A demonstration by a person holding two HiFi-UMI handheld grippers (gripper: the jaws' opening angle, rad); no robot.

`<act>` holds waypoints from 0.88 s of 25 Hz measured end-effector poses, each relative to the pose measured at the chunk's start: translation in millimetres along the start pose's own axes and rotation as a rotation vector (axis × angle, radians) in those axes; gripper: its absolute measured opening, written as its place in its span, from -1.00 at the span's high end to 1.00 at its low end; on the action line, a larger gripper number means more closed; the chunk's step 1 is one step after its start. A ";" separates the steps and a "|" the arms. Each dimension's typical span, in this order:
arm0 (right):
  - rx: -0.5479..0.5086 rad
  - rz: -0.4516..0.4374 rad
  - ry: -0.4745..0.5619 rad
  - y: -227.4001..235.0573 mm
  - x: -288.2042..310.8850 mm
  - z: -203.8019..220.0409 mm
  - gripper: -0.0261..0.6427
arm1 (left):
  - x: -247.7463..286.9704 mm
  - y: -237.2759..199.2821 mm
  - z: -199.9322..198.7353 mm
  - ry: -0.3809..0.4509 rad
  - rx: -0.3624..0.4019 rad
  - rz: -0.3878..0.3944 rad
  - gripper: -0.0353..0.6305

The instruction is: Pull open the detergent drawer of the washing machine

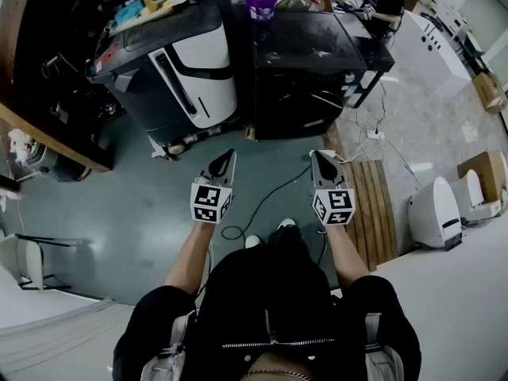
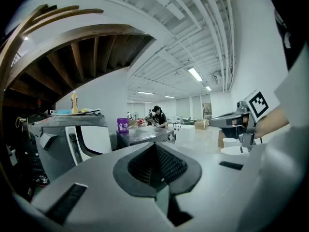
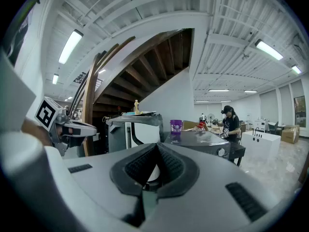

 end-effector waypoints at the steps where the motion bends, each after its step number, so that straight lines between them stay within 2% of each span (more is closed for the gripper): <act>1: 0.009 -0.006 0.010 -1.3 1.2 -0.9 0.91 | -0.4 -1.6 0.6 0.003 -0.002 0.001 0.83; 11: 0.067 -0.071 0.030 -19.8 11.2 -2.9 0.90 | -5.8 -13.2 12.2 -0.005 -0.032 0.007 0.84; 16: 0.121 -0.060 0.018 -16.8 15.0 1.5 0.90 | 2.2 -14.2 15.7 -0.020 -0.042 0.029 0.84; 22: 0.138 -0.037 0.003 -4.8 31.6 6.2 0.90 | 26.8 -19.3 15.1 -0.026 -0.045 0.045 0.83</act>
Point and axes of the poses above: the fingertips, and each gripper's own axes: x forward along the fingers, y to its right, z out of its underside, the point moved 1 cm from there along -x, backward along the fingers, and after that the axes turned 1 degree about x, right-handed, at the moved point
